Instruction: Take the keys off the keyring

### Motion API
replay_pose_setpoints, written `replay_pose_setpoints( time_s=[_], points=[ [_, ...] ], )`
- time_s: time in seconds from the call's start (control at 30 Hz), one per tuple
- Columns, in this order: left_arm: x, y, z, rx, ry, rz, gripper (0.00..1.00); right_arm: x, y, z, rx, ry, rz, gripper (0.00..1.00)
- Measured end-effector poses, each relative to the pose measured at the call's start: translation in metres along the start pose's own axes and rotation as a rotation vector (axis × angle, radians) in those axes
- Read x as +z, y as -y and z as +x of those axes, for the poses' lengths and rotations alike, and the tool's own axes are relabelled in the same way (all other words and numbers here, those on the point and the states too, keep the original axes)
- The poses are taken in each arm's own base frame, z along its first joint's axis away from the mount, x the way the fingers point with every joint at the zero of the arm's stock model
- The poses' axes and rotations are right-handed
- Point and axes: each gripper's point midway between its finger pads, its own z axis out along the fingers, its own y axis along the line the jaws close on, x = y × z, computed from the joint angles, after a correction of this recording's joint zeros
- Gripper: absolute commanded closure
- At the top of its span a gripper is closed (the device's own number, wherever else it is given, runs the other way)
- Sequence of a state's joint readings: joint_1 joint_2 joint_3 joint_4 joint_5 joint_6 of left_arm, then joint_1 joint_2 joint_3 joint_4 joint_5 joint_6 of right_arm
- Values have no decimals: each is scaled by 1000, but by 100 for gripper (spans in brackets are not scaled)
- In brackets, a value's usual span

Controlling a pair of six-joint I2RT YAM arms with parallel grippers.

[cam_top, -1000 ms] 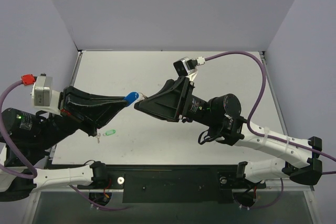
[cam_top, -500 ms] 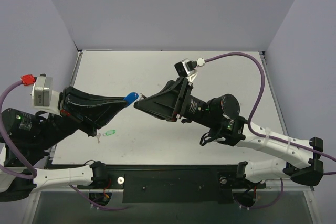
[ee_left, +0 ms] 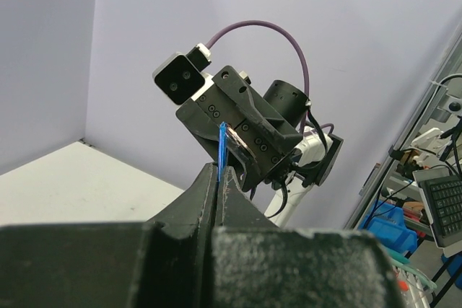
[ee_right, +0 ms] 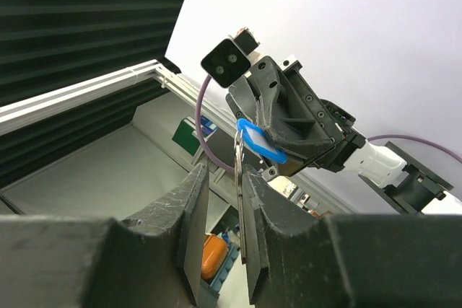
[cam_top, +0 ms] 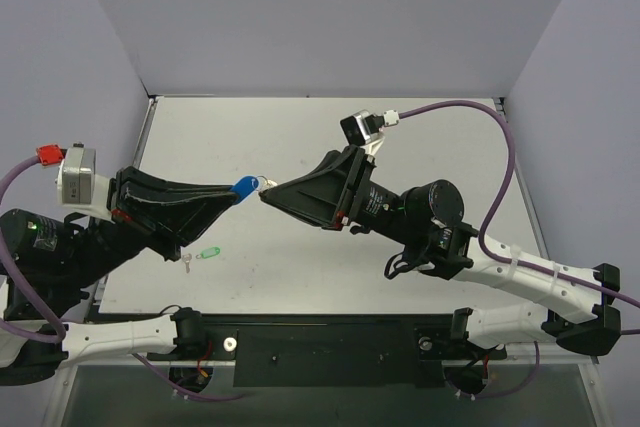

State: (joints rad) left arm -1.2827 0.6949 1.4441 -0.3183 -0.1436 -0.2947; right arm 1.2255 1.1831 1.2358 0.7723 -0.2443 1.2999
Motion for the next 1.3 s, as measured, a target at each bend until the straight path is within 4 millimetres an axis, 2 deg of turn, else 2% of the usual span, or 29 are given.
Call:
replay_pose_setpoints(
  time_s=[0.4,0.77,1.1,1.2,1.3],
  points=[
    [0,-3,7,3,-20,-12,100,1,3,-2,-11,14,12,83],
    [0,-5,13,5,-31,-16,100,-4,15,-6,-21,42,56,84],
    [0,-5,14,5,-33,-17,100,-5,15,-9,-26,60,62,93],
    [0,-5,14,5,-32,-17,100,-6,16,-9,-27,61,68,100],
    [-1,-6,14,5,-33,-17,100,-6,18,-9,-32,61,77,100]
  ],
)
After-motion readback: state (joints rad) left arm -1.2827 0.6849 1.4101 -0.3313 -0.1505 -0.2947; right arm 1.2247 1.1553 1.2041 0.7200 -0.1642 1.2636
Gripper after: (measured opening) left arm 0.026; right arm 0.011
